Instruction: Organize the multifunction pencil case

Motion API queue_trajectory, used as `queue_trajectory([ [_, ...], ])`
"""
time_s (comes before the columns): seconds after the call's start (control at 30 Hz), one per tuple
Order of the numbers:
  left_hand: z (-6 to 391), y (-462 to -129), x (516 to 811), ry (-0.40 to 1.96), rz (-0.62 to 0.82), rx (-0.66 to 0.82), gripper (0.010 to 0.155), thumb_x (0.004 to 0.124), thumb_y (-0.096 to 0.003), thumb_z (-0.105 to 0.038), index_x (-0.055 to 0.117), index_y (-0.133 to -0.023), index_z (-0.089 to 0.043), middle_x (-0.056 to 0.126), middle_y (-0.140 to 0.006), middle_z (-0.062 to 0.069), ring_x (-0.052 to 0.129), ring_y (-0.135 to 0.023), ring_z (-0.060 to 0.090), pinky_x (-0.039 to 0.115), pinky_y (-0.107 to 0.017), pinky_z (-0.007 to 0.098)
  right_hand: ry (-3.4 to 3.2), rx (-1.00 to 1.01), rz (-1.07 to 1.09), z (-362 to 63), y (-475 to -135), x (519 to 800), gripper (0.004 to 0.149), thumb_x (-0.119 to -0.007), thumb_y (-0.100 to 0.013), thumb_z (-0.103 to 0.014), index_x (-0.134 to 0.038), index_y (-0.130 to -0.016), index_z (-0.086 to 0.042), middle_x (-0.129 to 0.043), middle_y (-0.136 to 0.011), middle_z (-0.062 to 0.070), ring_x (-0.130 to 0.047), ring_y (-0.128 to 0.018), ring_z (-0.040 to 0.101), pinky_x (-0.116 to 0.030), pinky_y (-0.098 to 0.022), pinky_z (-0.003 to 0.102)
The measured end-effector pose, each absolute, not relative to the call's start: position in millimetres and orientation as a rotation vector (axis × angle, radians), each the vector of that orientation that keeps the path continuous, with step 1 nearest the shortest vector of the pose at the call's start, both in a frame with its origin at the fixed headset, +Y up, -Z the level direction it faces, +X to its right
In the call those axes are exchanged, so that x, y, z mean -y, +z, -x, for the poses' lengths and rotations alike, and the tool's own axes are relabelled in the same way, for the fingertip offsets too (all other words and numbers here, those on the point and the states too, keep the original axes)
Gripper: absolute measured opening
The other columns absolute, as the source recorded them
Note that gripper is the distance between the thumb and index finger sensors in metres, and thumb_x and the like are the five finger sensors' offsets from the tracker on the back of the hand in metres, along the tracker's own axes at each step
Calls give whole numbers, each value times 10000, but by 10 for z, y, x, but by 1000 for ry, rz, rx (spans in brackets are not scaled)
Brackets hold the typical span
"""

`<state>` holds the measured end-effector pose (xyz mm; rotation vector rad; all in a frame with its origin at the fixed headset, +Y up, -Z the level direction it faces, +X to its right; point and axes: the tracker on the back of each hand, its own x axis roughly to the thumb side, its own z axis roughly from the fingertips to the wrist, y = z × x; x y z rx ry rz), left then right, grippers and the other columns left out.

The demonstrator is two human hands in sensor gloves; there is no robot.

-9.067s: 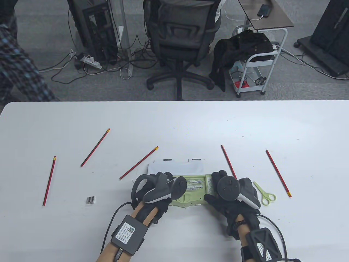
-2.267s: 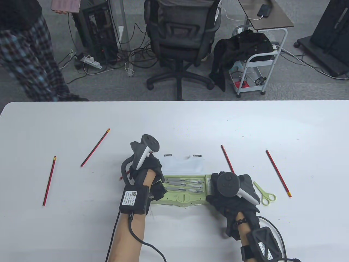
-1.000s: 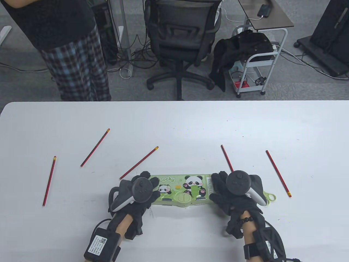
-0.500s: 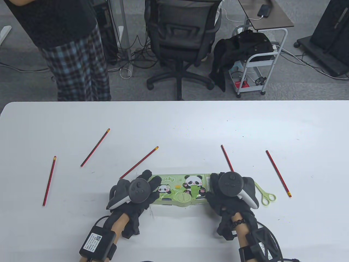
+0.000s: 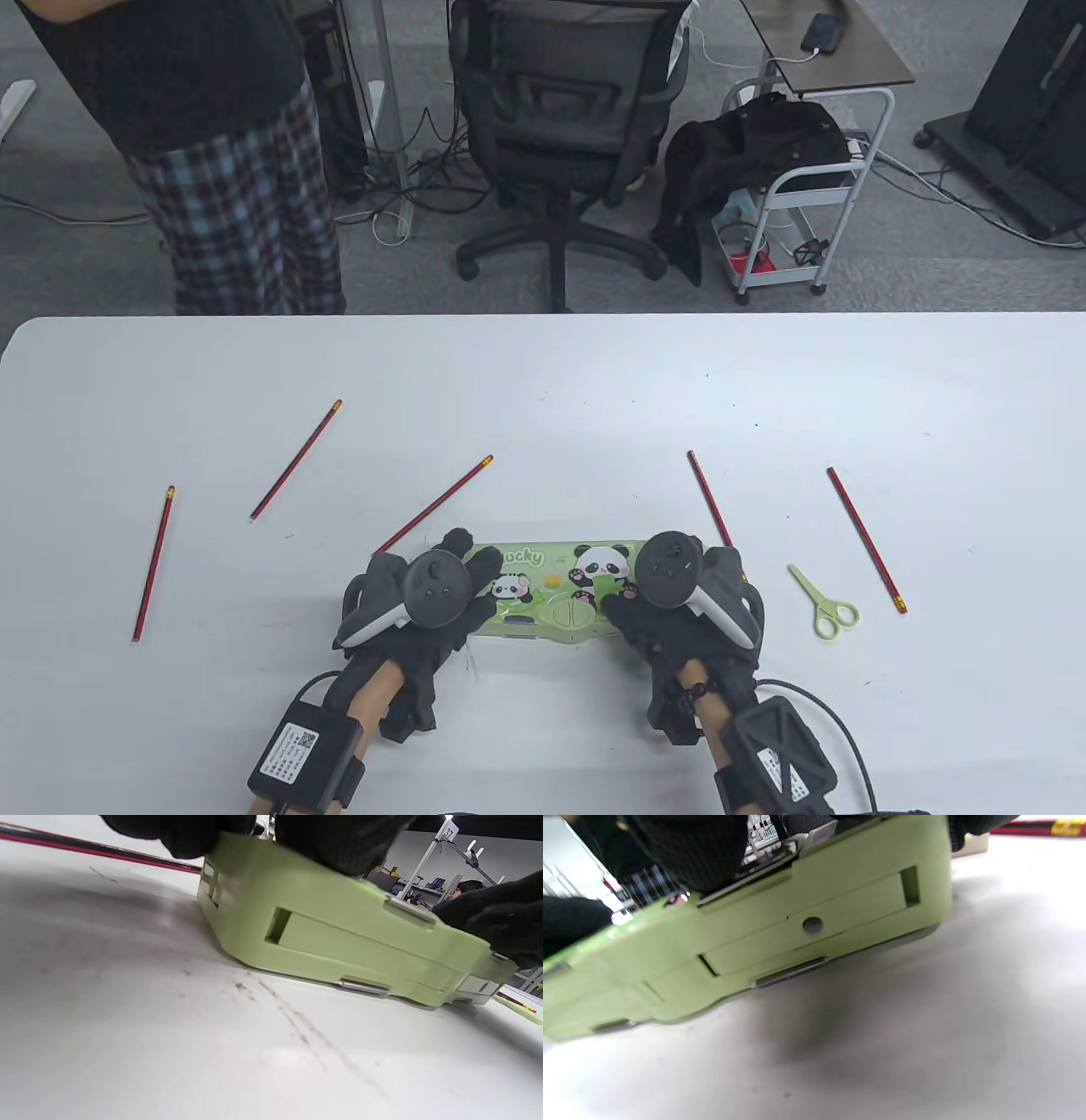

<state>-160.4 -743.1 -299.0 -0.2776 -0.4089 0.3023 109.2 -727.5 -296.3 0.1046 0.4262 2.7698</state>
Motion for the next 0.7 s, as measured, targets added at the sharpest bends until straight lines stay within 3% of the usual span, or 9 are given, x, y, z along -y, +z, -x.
queue_trajectory([
  [0.17,1601,-2996,7427,300,283,409,611,701,-553,-367,509,-1118,-235,371,-1220,230,559,-1087,510,525,-742,656,2755,-476,-69,-1018,-2992,7256,971,-709,-542,-470,-274,-1079,212,-199,-993,589,-482,-902,777,-491,-636,796],
  [0.4,1603,-3000,7424,300,288,408,613,700,-555,-366,504,-1120,-232,367,-1221,230,555,-1088,511,522,-743,656,2777,-579,-47,-851,-3041,7281,1112,-703,-502,-532,-178,-1043,284,-121,-931,649,-382,-858,865,-424,-592,868],
  [0.7,1614,-3013,7434,306,282,402,615,687,-559,-352,490,-1125,-216,347,-1220,251,539,-1086,528,515,-744,656,2802,-559,-27,-795,-3131,7268,1107,-728,-506,-534,-201,-1051,273,-157,-930,654,-424,-855,870,-455,-597,866],
])
